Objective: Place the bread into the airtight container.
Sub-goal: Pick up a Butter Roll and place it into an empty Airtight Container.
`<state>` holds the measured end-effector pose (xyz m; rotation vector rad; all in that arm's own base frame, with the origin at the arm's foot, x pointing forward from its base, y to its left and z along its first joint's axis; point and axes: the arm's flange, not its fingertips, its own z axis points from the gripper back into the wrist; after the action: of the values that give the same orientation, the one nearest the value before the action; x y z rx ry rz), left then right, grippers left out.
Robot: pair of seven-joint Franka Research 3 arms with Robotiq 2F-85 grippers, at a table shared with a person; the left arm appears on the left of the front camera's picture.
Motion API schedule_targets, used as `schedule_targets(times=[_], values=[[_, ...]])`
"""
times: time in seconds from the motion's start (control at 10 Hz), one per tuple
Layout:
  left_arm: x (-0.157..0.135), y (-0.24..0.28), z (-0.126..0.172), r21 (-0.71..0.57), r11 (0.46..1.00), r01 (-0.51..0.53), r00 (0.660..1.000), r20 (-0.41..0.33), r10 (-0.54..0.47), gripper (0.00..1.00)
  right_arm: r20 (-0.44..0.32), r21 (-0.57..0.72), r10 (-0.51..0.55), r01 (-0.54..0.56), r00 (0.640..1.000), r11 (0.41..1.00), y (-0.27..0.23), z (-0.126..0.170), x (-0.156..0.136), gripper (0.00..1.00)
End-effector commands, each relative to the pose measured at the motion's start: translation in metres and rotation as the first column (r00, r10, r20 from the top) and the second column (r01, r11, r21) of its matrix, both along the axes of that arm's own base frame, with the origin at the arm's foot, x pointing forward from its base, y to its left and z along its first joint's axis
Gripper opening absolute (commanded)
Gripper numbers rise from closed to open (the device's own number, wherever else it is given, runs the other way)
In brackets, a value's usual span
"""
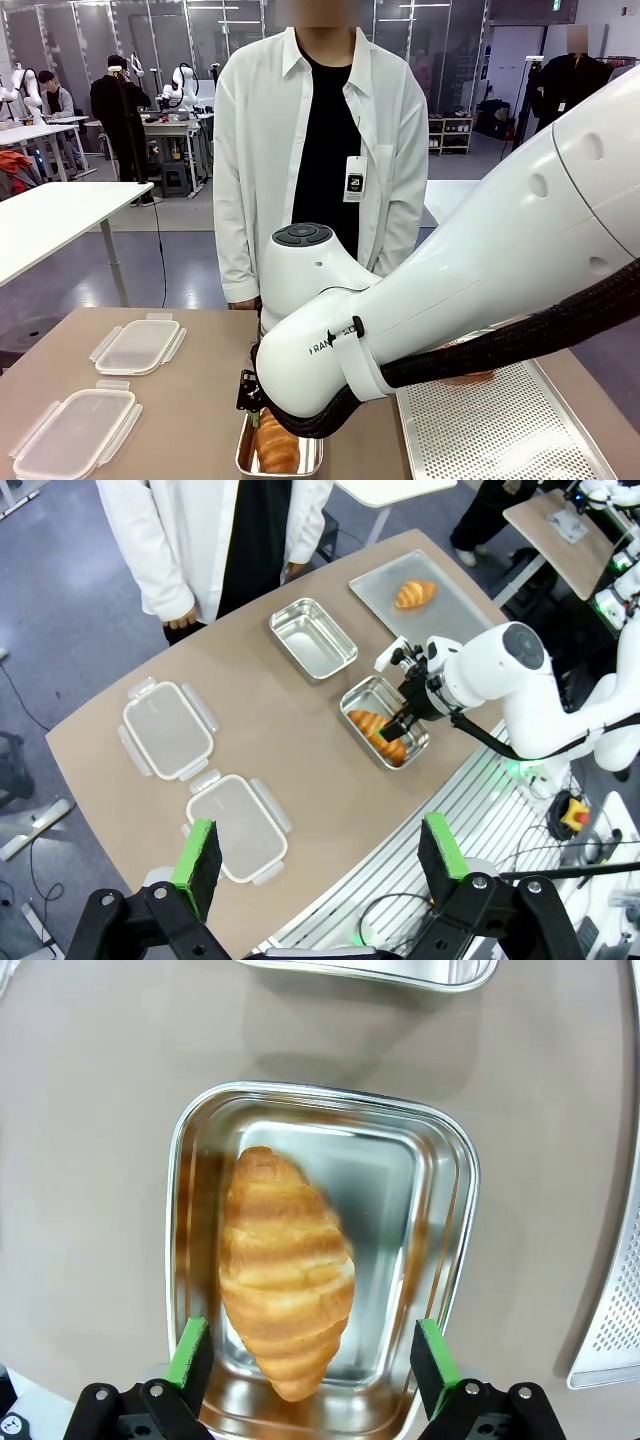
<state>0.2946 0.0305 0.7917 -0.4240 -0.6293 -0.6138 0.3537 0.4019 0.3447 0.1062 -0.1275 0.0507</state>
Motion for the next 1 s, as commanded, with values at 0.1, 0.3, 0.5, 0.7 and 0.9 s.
schedule_targets(times=[0.1,0.3,0.5,0.7,0.9], values=[[-0.001,-0.001,0.001,-0.01,1.0,0.02,1.0,0.004,-0.02,1.0,0.012,0.013,0.0,0.0,1.0,1.0,0.001,0.001,0.0,1.0],[-0.001,-0.001,0.001,-0.01,1.0,0.02,1.0,0.004,-0.02,1.0,0.039,0.02,0.053,-0.054,0.998,0.998,-0.007,0.025,0.003,1.0],[-0.001,-0.001,0.001,-0.01,1.0,0.02,1.0,0.004,-0.02,1.0,0.048,0.023,0.131,-0.132,0.99,0.991,-0.031,0.084,0.0,1.0],[-0.001,-0.001,0.001,-0.01,1.0,0.02,1.0,0.004,-0.02,1.0,0.044,0.011,0.182,-0.183,0.982,0.983,-0.066,0.137,-0.008,1.0],[-0.001,-0.001,0.001,-0.01,1.0,0.02,1.0,0.004,-0.02,1.0,0.049,0.005,0.299,-0.3,0.953,0.954,-0.122,0.194,-0.02,1.0]])
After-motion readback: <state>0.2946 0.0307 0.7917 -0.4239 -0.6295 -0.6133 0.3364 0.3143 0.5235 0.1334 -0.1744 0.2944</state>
